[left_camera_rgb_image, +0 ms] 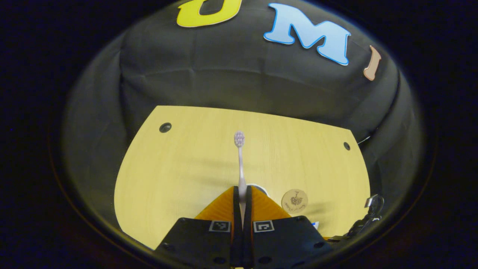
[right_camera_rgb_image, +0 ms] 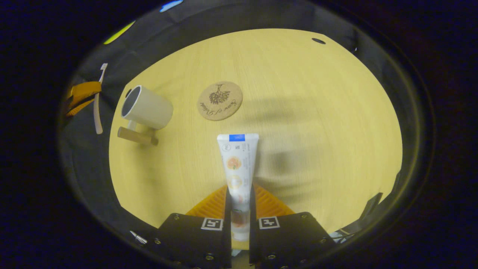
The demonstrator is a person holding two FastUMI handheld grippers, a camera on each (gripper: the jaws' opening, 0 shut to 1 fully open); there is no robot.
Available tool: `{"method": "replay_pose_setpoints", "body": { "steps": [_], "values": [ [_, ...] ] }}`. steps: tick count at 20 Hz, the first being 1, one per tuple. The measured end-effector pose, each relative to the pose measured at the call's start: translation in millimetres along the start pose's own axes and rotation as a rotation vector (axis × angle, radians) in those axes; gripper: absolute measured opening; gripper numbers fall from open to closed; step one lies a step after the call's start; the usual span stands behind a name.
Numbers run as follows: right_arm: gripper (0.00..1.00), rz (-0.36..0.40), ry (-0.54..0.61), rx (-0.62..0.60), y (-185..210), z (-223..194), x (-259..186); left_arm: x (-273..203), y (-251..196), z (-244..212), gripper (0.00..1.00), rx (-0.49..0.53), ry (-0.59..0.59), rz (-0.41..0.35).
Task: Put the toothbrush and toothpaste on the desktop into the cup, then pick up the cup and place it on the coaster on the desktop.
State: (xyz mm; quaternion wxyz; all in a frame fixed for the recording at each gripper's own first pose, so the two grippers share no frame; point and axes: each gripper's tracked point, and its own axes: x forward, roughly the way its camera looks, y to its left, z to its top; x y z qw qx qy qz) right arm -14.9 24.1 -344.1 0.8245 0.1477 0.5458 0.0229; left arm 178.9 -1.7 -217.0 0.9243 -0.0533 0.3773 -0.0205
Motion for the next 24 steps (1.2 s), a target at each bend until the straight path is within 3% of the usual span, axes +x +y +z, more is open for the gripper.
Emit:
{"method": "replay_pose_setpoints", "body": {
  "steps": [8, 10, 11, 12, 13, 14, 16, 19, 20, 21, 23, 24],
  "values": [
    [0.20, -0.001, -0.018, 0.072, -9, 0, -6, 48, 0, 24, 0.08, 0.002, -0.082, -0.046],
    [0.20, -0.003, -0.021, 0.087, -12, 1, -7, 58, 1, 22, 0.08, -0.004, -0.091, -0.053],
    [0.20, -0.005, -0.022, 0.094, -14, 0, -8, 61, 1, 20, 0.13, 0.004, -0.094, -0.052],
    [0.20, -0.007, -0.024, 0.102, -15, 0, -8, 66, 4, 17, 0.08, 0.017, -0.095, -0.037],
    [0.20, -0.008, -0.025, 0.110, -17, 0, -8, 69, 7, 14, 0.13, 0.026, -0.094, -0.025],
    [0.20, -0.007, -0.028, 0.119, -18, 0, -8, 72, 7, 9, 0.08, 0.028, -0.090, -0.029],
    [0.20, -0.007, -0.033, 0.131, -20, 1, -11, 79, 11, -2, 0.10, 0.024, -0.073, -0.027],
    [0.20, -0.003, -0.046, 0.142, -21, 3, -15, 81, 11, -12, 0.16, 0.019, -0.060, -0.037],
    [0.20, 0.000, -0.049, 0.144, -21, 4, -16, 79, 9, -14, 0.22, 0.018, -0.055, -0.048],
    [0.20, 0.004, -0.051, 0.145, -19, 5, -18, 79, 11, -17, 0.35, 0.019, -0.052, -0.042],
    [0.20, 0.009, -0.058, 0.143, -18, 8, -21, 76, 14, -21, 0.41, 0.021, -0.046, -0.036],
    [0.20, 0.012, -0.062, 0.142, -16, 9, -22, 73, 11, -23, 0.49, 0.017, -0.043, -0.050]
  ]
}}
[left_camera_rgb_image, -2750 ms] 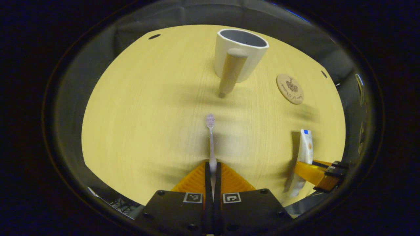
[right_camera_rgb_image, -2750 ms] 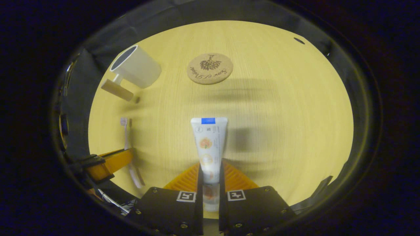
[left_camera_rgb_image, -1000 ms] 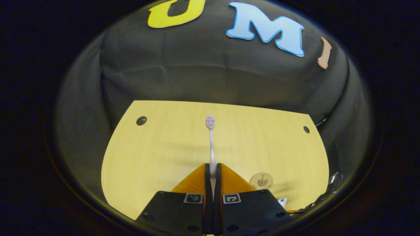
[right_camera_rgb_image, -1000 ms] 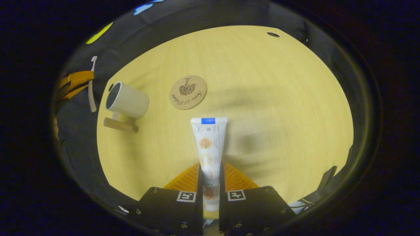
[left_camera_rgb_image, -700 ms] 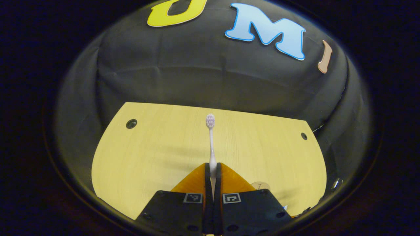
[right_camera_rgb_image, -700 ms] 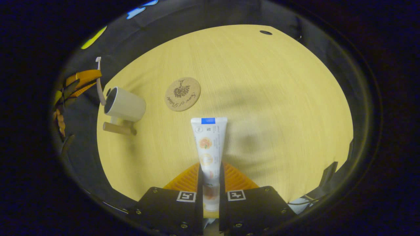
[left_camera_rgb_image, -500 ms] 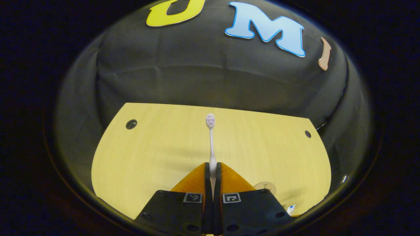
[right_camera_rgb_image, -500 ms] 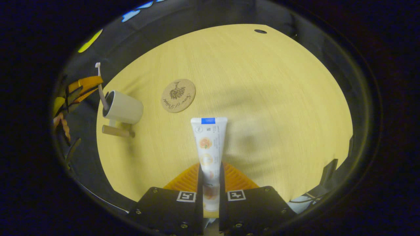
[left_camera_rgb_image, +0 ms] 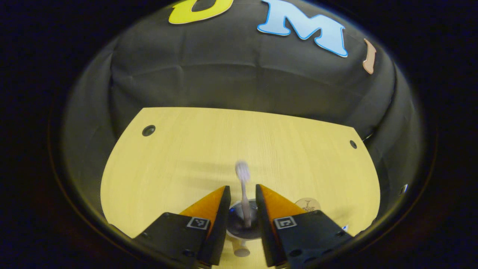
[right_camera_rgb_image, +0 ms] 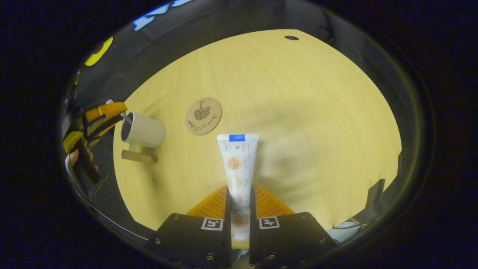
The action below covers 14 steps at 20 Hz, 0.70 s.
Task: Put the toothbrush and toothpaste on the desktop into the cup, then pick up the cup and place it on the coaster on the desktop.
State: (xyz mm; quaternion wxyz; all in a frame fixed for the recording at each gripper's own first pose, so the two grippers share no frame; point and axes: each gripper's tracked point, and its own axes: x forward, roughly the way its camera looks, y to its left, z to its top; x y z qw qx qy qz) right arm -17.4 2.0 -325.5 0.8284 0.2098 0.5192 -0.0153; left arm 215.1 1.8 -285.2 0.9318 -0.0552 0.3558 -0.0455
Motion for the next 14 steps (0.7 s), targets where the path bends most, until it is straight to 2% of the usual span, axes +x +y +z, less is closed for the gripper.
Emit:
{"method": "replay_pose_setpoints", "body": {
  "steps": [2, 10, 11, 12, 14],
  "values": [
    [0.21, 0.010, -0.009, -0.002, 5, 3, -2, -7, 0, -3, 0.72, 0.000, -0.001, 0.005],
    [0.20, 0.075, -0.107, -0.029, 41, 40, -13, -50, 10, -9, 0.70, -0.036, -0.036, -0.005],
    [0.17, 0.083, -0.117, -0.040, 48, 47, -15, -56, 13, -11, 0.70, -0.038, -0.039, -0.001],
    [0.21, 0.093, -0.127, -0.051, 55, 54, -17, -61, 18, -12, 0.70, -0.039, -0.041, 0.005],
    [0.20, 0.116, -0.142, -0.071, 75, 67, -21, -69, 30, -15, 0.71, -0.042, -0.045, 0.020]
  ]
}}
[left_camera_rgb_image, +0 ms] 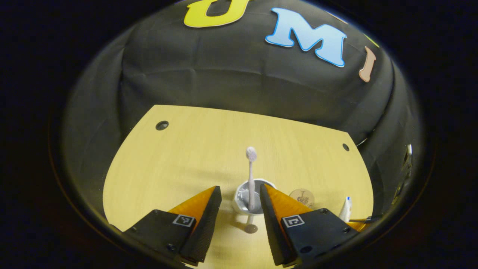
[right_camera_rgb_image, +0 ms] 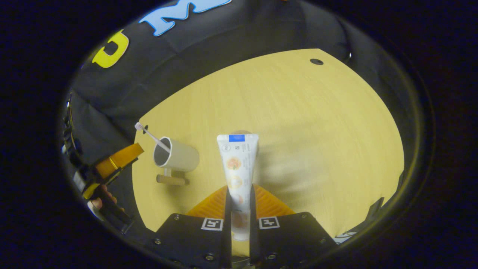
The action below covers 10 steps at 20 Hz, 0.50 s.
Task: Put the toothbrush and toothpaste on the desktop into the cup, then pick up the cup and place it on the coaster on the desktop.
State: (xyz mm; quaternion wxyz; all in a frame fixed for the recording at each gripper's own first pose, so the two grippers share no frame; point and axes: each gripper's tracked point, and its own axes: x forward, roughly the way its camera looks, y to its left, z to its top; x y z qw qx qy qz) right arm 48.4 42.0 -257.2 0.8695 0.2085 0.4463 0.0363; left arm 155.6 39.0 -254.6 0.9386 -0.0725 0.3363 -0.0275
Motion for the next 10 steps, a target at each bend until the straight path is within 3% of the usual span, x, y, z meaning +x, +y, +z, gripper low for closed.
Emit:
{"method": "replay_pose_setpoints", "body": {
  "steps": [10],
  "values": [
    [0.20, 0.088, -0.037, -0.066, 88, 52, 22, -50, 89, -26, 0.71, -0.058, 0.000, 0.119]
  ]
}}
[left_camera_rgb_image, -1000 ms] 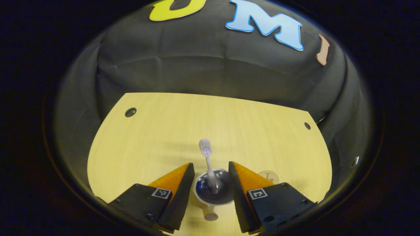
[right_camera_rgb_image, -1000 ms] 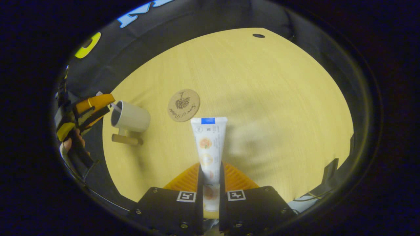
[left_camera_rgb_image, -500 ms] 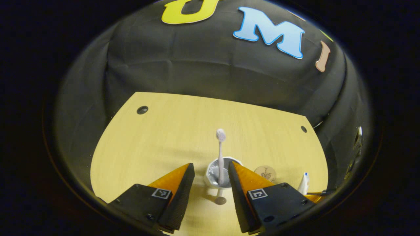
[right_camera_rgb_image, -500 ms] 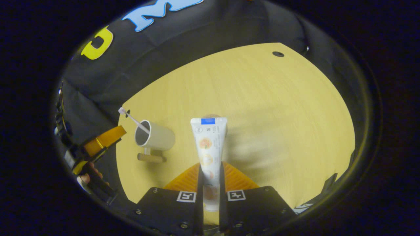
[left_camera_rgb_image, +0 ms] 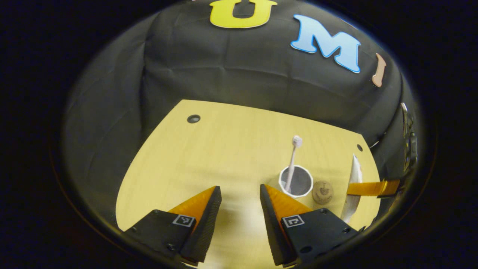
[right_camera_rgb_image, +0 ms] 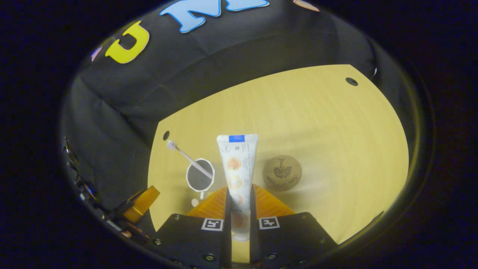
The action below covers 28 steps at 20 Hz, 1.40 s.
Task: Put the toothbrush and toothpaste on the desktop into the cup, then pick up the cup and place it on the coaster on the desktop.
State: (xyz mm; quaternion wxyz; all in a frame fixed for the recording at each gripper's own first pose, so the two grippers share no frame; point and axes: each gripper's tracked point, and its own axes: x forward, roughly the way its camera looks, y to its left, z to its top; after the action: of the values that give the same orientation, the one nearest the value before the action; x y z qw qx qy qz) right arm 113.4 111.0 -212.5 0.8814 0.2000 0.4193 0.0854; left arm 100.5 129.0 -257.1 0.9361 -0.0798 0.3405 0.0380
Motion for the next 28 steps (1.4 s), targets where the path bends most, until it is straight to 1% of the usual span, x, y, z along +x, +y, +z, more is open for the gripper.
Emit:
{"method": "replay_pose_setpoints", "body": {
  "steps": [4, 8, 12, 16, 20, 25, 27, 28],
  "values": [
    [0.20, 0.032, -0.040, 0.009, 32, 21, 17, -20, 45, -18, 0.71, -0.028, 0.004, 0.051],
    [0.20, 0.057, -0.077, 0.021, 58, 39, 35, -42, 90, -39, 0.70, -0.065, 0.020, 0.120],
    [0.19, 0.056, -0.137, 0.036, 68, 55, 58, -75, 130, -65, 0.70, -0.110, 0.040, 0.183],
    [0.19, 0.040, -0.193, 0.013, 68, 57, 72, -97, 165, -87, 0.71, -0.167, 0.056, 0.253],
    [0.20, 0.042, -0.296, -0.044, 69, 58, 78, -113, 175, -103, 0.70, -0.199, 0.076, 0.285],
    [0.19, 0.042, -0.455, -0.155, 67, 59, 80, -123, 166, -113, 0.70, -0.147, 0.114, 0.285],
    [0.19, 0.040, -0.489, -0.174, 70, 62, 79, -122, 158, -113, 0.71, -0.128, 0.123, 0.273],
    [0.21, 0.042, -0.499, -0.174, 68, 61, 81, -120, 152, -111, 0.71, -0.121, 0.122, 0.262]
  ]
}}
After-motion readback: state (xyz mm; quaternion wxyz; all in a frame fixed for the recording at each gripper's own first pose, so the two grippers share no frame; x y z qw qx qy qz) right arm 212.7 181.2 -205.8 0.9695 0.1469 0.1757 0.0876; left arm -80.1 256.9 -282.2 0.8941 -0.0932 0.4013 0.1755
